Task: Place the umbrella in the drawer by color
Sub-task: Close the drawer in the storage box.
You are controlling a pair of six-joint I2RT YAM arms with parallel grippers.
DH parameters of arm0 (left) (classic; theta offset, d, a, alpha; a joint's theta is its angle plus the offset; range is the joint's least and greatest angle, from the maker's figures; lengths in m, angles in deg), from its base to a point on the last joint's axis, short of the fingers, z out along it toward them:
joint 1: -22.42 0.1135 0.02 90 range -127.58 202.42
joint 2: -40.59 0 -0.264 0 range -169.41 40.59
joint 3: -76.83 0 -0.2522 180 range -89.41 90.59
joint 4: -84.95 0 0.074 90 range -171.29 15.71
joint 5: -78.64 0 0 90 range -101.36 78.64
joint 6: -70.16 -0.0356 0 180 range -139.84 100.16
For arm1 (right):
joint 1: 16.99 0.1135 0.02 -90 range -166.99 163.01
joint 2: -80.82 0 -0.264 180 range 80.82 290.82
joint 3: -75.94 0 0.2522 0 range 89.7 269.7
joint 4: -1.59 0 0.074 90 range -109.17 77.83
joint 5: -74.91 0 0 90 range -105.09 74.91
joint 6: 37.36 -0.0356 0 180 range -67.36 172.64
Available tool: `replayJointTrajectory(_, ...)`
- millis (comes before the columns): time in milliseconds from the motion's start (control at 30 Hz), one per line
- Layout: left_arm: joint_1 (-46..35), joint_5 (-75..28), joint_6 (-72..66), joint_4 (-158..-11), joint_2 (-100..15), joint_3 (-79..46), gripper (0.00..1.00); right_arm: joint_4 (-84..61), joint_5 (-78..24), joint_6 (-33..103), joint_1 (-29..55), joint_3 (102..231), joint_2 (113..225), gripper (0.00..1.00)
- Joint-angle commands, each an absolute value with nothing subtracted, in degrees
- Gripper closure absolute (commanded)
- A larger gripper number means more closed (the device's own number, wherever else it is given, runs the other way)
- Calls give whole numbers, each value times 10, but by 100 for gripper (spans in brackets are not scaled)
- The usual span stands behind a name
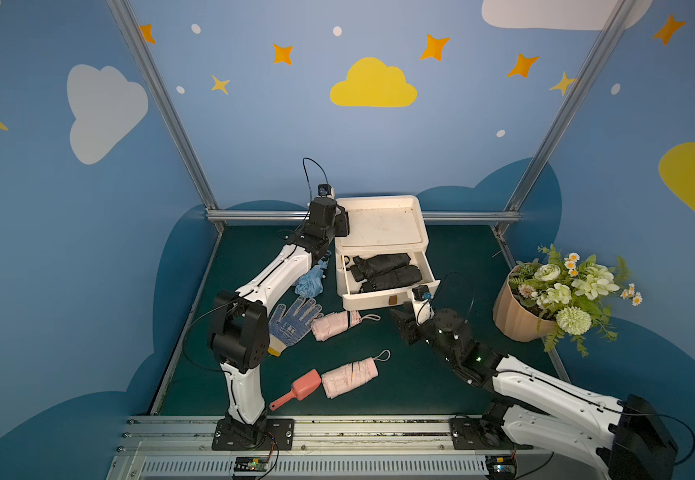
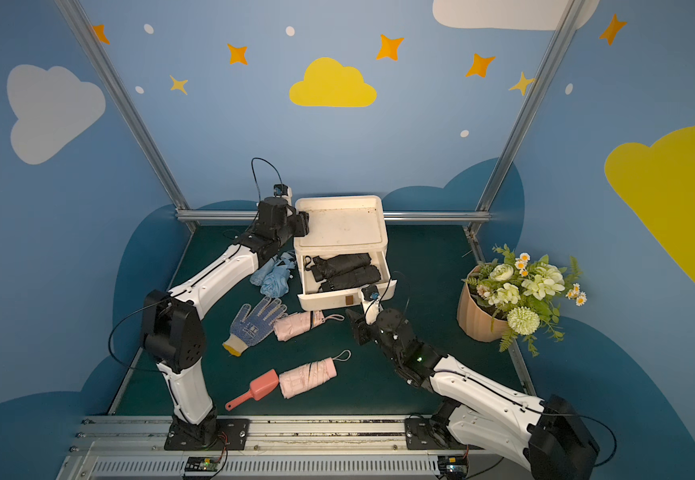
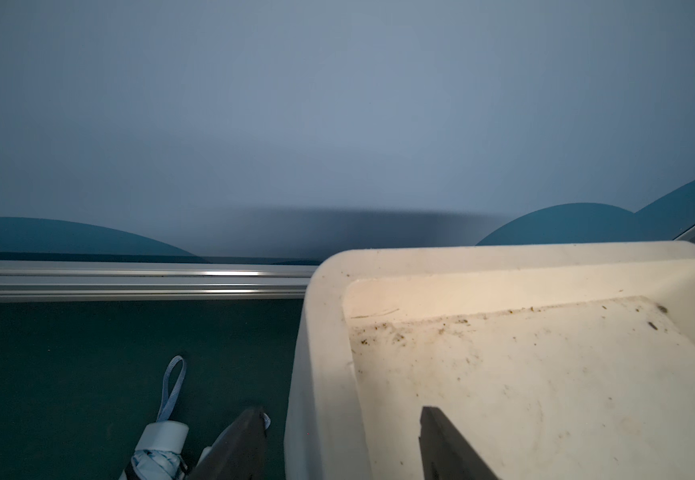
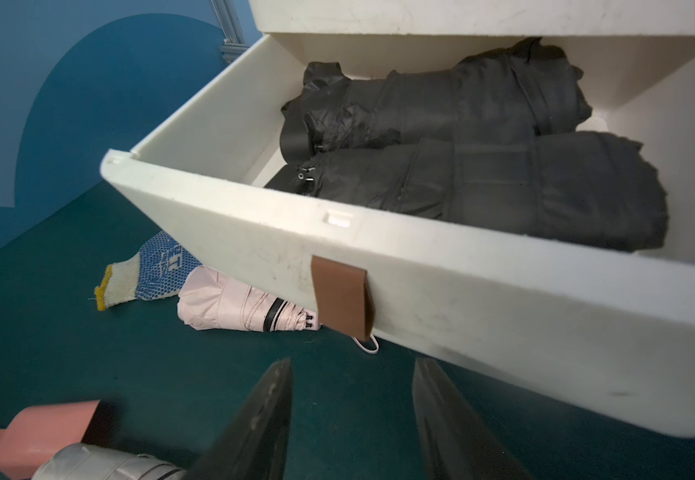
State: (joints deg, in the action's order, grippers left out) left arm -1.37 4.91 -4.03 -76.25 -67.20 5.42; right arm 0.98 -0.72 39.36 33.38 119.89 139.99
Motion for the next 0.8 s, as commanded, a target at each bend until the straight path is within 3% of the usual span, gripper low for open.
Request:
replayJointTrajectory(0, -37, 97, -61, -765, -671, 58, 44, 49, 21, 362, 338, 1225, 1422, 50)
replayJointTrajectory(233, -51, 95, -43, -763, -670, 50, 66, 83, 53, 361, 339, 1240, 1452, 55)
replayJointTrajectory(333, -54, 84, -38, -759, -670, 50, 75, 69, 62, 363, 337, 1255, 1465, 63)
replayJointTrajectory(467, -59, 77, -31, -755, -666, 48, 81, 84, 58, 364, 338, 1264, 1473, 72)
replayJointTrajectory(633, -68, 73, -20, -746, -662, 47, 83, 91, 53, 368, 338, 1278, 1468, 92)
replayJointTrajectory(767, -70, 80, -2, -733, -661, 50, 86, 93, 41, 356, 338, 1279, 1462, 99)
